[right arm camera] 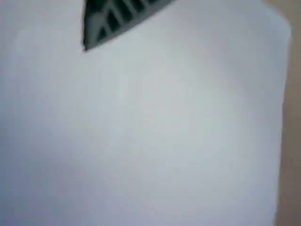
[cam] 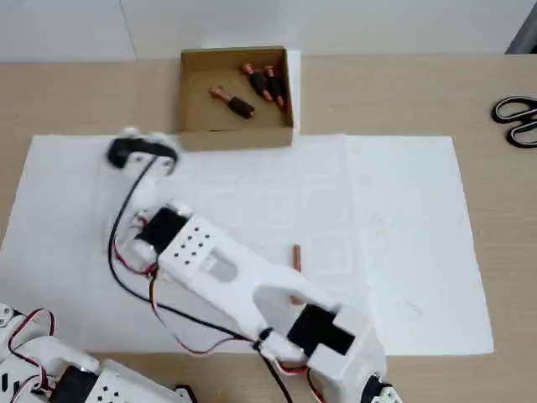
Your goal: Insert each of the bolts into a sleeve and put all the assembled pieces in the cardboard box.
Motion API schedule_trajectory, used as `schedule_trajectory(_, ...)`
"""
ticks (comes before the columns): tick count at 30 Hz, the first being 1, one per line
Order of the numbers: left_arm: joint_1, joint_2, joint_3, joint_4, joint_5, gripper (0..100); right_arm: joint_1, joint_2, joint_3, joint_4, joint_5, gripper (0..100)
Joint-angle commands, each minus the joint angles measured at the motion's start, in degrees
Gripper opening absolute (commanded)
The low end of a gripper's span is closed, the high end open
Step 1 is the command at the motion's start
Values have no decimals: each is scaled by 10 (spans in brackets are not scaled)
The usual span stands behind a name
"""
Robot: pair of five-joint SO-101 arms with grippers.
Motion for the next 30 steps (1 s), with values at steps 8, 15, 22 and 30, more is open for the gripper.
schedule_trajectory(8,0,-6,-1,0,-3,6,44,55,-33,-39,-76,236)
schedule_trajectory(15,0,-6,-1,0,-3,6,44,91,-33,-62,-76,234)
schedule_trajectory(22,0,-6,-1,0,-3,6,43,126,-33,-91,-76,230)
schedule_trajectory(30,0,-6,-1,0,-3,6,43,147,-33,-102,-75,29)
